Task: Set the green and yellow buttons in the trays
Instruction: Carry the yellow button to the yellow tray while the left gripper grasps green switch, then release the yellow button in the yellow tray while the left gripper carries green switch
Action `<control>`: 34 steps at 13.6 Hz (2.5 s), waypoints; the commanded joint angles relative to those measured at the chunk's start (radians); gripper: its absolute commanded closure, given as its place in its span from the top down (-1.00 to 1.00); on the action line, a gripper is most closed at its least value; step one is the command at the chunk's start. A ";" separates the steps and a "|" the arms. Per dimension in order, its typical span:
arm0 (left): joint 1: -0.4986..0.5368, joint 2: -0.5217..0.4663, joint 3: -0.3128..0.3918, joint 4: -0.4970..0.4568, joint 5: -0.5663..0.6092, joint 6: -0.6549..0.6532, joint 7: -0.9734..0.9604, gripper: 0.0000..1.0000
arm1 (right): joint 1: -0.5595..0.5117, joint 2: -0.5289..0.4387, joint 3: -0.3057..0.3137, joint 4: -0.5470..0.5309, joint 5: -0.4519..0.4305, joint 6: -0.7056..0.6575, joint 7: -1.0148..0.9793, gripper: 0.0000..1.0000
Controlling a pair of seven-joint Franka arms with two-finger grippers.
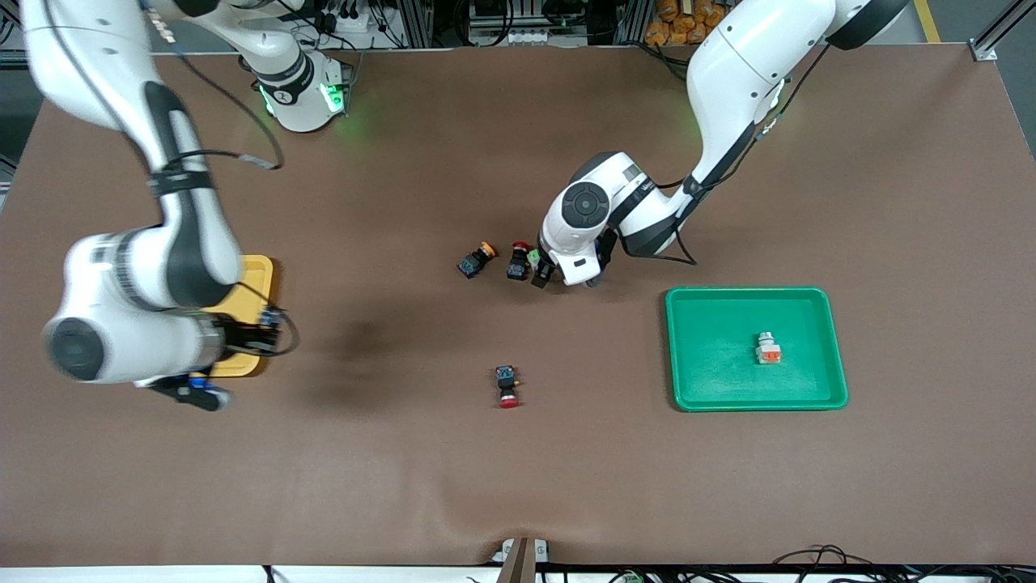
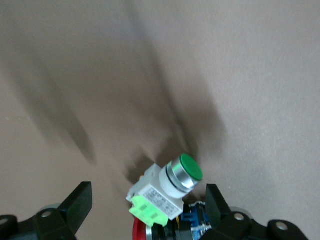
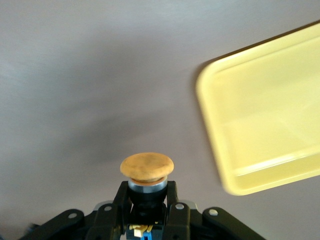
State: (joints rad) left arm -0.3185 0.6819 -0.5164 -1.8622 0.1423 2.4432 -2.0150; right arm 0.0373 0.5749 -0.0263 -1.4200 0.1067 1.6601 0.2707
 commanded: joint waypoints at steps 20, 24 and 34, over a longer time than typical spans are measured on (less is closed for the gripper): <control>-0.028 -0.021 0.039 0.006 0.115 0.011 -0.005 -1.00 | -0.464 0.091 0.022 -0.309 -0.038 0.392 -0.778 0.73; 0.022 -0.035 0.038 0.093 0.158 -0.148 0.088 -1.00 | -0.447 0.077 0.028 -0.280 -0.035 0.324 -0.775 1.00; 0.304 -0.064 0.038 0.172 0.160 -0.308 0.600 -1.00 | -0.219 0.019 0.032 -0.048 -0.015 -0.080 -0.580 1.00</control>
State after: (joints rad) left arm -0.0734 0.6471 -0.4711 -1.6821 0.2839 2.1986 -1.5071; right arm -0.2366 0.6313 0.0122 -1.4713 0.0865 1.6141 -0.4283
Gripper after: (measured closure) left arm 0.463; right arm 0.000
